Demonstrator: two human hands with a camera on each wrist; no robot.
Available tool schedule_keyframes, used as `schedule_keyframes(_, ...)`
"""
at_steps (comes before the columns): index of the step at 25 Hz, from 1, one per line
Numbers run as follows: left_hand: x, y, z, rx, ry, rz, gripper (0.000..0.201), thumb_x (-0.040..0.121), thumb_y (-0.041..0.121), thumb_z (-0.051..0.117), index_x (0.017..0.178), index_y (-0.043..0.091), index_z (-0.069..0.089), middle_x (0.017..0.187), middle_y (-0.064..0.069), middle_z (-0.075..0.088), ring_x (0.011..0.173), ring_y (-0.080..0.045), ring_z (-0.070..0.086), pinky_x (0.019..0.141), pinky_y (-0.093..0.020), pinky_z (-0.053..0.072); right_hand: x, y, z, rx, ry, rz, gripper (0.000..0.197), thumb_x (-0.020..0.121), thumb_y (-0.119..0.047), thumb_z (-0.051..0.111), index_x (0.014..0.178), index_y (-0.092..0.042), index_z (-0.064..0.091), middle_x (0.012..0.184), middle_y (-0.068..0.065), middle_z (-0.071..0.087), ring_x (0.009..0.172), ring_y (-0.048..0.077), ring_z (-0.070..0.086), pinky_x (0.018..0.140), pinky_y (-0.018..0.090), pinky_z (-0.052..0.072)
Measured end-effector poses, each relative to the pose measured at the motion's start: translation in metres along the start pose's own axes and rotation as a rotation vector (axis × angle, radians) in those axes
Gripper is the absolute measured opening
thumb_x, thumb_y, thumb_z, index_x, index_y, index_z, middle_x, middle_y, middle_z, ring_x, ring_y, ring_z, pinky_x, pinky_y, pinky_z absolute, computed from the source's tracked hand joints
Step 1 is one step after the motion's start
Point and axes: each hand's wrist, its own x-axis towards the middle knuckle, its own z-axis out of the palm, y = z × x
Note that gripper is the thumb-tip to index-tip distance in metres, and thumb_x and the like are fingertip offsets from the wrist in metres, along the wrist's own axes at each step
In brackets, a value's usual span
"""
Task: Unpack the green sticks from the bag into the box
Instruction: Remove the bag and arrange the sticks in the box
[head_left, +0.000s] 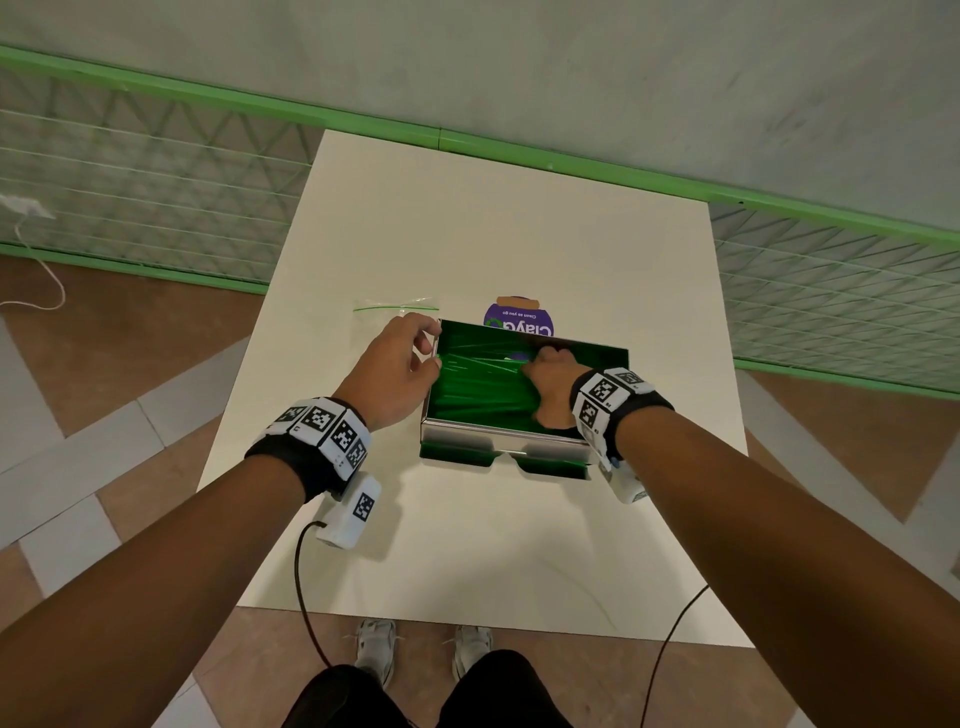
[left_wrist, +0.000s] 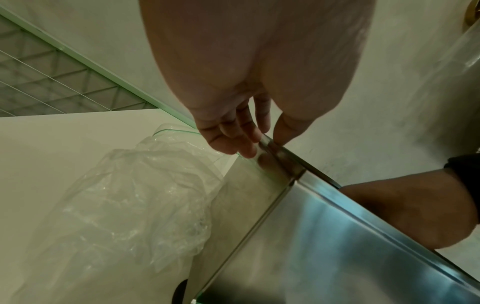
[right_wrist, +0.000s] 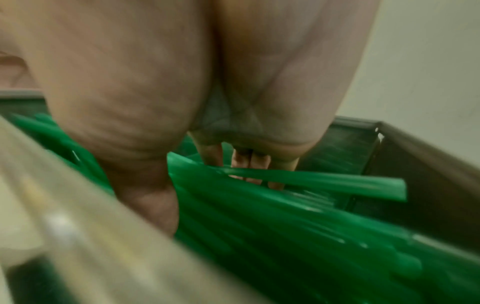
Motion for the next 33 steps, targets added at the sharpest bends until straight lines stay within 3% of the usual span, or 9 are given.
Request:
schedule_keyframes(4,0.0,0.001,0.0,-0.008,0.004,-0.011,0.029,0.095,0.01,0.058,0.122,0.019,0.055,0.108,-0.007,0.056,0.086,-0.031,0.062,0.071,-0.019,0.046,-0.005,-0.001,0.001,0.129,-0.007,-0.025,0.059,0.084,-0.009,0.069,0.14,-0.012,0.049,0.139,0.015,0.049,0.121,0.034,0.057,0.099,0.039,0.052)
schedule_keyframes(9,-0.002,0.002,0.0,-0.005,-0.006,-0.017,0.028,0.096,0.01,0.058,0.122,0.019,0.053,0.107,-0.008,0.057,0.084,-0.033,0.063,0.071,-0.022,0.046,-0.013,0.002,-0.005,0.226,0.043,-0.042,0.07,0.086,-0.005,0.067,0.148,-0.014,0.034,0.12,0.017,0.062,0.104,0.034,0.065,0.086,0.041,0.057)
schedule_keyframes(13,-0.003,0.002,0.001,-0.02,-0.014,-0.025,0.027,0.096,0.011,0.057,0.121,0.021,0.052,0.107,-0.01,0.057,0.084,-0.035,0.062,0.071,-0.025,0.047,-0.02,0.0,-0.011,0.143,0.067,-0.116,0.06,0.088,-0.02,0.071,0.143,-0.014,0.047,0.124,0.013,0.065,0.11,0.032,0.064,0.092,0.039,0.055)
schedule_keyframes(17,-0.004,0.003,0.0,-0.02,-0.015,-0.026,0.027,0.096,0.009,0.056,0.12,0.021,0.052,0.108,-0.01,0.056,0.084,-0.035,0.062,0.071,-0.024,0.046,-0.026,0.003,-0.024,0.111,0.144,-0.14,0.083,0.084,-0.026,0.08,0.152,-0.014,0.035,0.146,0.012,0.051,0.131,0.031,0.052,0.106,0.04,0.046)
schedule_keyframes(20,-0.003,0.003,0.001,-0.019,-0.019,-0.03,0.027,0.096,0.01,0.056,0.12,0.022,0.051,0.107,-0.01,0.056,0.084,-0.035,0.062,0.071,-0.025,0.046,-0.03,0.006,-0.029,0.123,0.178,-0.133,0.061,0.092,-0.009,0.068,0.148,-0.018,0.046,0.144,0.012,0.055,0.131,0.032,0.054,0.106,0.041,0.047)
schedule_keyframes(24,-0.003,0.003,0.0,-0.006,-0.026,-0.039,0.027,0.097,0.011,0.056,0.12,0.021,0.051,0.108,-0.009,0.056,0.084,-0.034,0.062,0.069,-0.022,0.046,-0.039,0.009,-0.029,0.183,0.075,-0.174,0.02,0.089,-0.013,0.063,0.103,-0.021,0.074,0.097,-0.005,0.071,0.097,0.022,0.067,0.088,0.033,0.054)
schedule_keyframes(27,-0.003,0.004,0.0,0.0,-0.031,-0.046,0.027,0.097,0.012,0.056,0.121,0.022,0.05,0.107,-0.009,0.056,0.084,-0.033,0.062,0.069,-0.023,0.046,-0.04,0.003,-0.022,0.24,-0.052,-0.219,0.033,0.093,-0.015,0.062,0.121,-0.028,0.072,0.112,-0.008,0.075,0.106,0.015,0.067,0.101,0.034,0.051)
schedule_keyframes(29,-0.003,0.004,0.0,0.0,-0.034,-0.053,0.027,0.097,0.012,0.055,0.122,0.023,0.05,0.108,-0.009,0.056,0.083,-0.033,0.062,0.069,-0.022,0.046,-0.036,-0.001,-0.02,0.32,0.044,-0.242,0.039,0.095,-0.016,0.061,0.131,-0.028,0.066,0.124,-0.006,0.072,0.113,0.015,0.066,0.107,0.037,0.049)
schedule_keyframes(33,-0.001,0.003,0.0,0.003,-0.041,-0.062,0.027,0.098,0.012,0.055,0.121,0.024,0.049,0.108,-0.01,0.056,0.075,-0.021,0.057,0.066,-0.019,0.043,-0.031,-0.004,-0.028,0.388,0.315,-0.253,0.031,0.096,-0.022,0.061,0.126,-0.022,0.068,0.122,0.001,0.071,0.11,0.019,0.065,0.101,0.041,0.052)
